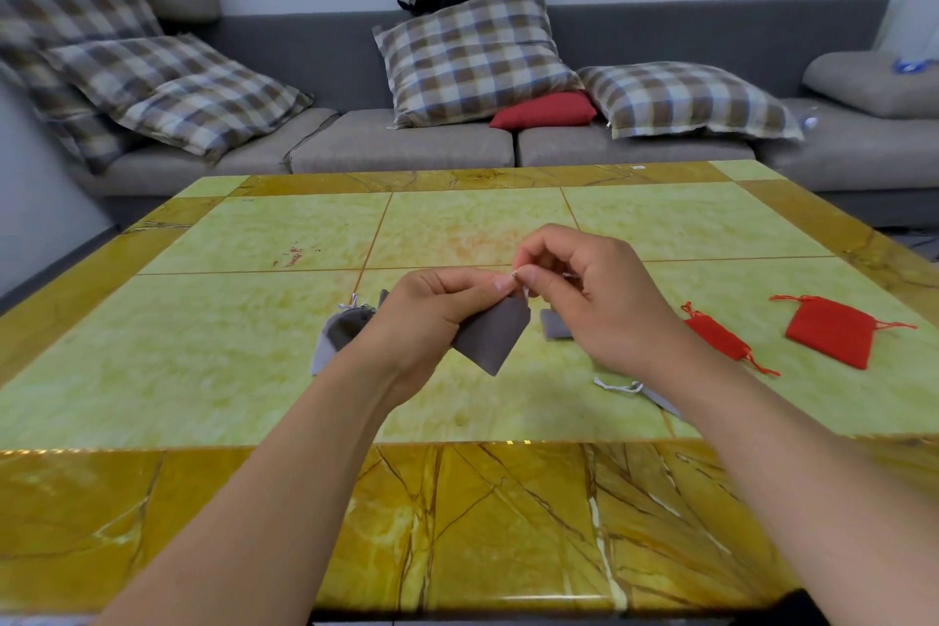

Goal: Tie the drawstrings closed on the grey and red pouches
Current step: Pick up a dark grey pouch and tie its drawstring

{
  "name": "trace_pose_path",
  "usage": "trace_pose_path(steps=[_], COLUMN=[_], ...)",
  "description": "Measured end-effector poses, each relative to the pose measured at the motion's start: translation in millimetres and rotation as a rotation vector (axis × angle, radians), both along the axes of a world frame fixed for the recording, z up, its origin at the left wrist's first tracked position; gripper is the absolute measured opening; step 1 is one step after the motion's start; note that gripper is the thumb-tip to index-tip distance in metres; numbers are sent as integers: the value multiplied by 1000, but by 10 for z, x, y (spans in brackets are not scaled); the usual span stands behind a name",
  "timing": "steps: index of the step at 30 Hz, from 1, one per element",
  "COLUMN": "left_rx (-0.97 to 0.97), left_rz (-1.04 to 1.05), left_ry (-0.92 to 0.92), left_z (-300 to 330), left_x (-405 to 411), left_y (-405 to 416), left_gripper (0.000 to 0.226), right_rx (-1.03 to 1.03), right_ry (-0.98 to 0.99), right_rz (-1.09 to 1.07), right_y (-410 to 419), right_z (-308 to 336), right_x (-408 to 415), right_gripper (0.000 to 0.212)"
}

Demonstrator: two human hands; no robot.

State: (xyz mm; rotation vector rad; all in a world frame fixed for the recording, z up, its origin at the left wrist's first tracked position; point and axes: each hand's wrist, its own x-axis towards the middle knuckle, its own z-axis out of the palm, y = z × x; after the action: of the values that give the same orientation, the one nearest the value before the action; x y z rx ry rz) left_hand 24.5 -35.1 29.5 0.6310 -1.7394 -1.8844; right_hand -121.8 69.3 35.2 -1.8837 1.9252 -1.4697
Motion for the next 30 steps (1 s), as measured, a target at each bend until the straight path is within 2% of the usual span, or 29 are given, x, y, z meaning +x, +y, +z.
trace_pose_path(steps=[6,11,14,17,20,23,27,30], left_rx=[231,238,155,-24,-294,-458,-482,-415], left_rz=[21,117,151,175,194,146,11,-69], left_ry=[73,69,74,42,-46,-99,-85,-41], left_z=[32,29,20,1,-28,-61,-53,-34], left_x=[-5,-16,-2,4,-6,-15,-9,4], left_y=[23,3,-36,-40,-4,33,61,74], left_gripper=[15,12,22,29,24,22,29,35], right_rx=[33,49,160,298,224,156,118,155], right_ry=[-168,-279,-272,-25,260,380,306,50], right_rz=[59,66,14,-81,-70,12,12,16], right_y=[7,21,105,169,160,143,113,142], right_z=[27,50,76,92,137,146,120,122], right_x=[15,1,-78,-123,-74,0,14,-41], right_gripper=[8,11,20,14,9,9,7,6])
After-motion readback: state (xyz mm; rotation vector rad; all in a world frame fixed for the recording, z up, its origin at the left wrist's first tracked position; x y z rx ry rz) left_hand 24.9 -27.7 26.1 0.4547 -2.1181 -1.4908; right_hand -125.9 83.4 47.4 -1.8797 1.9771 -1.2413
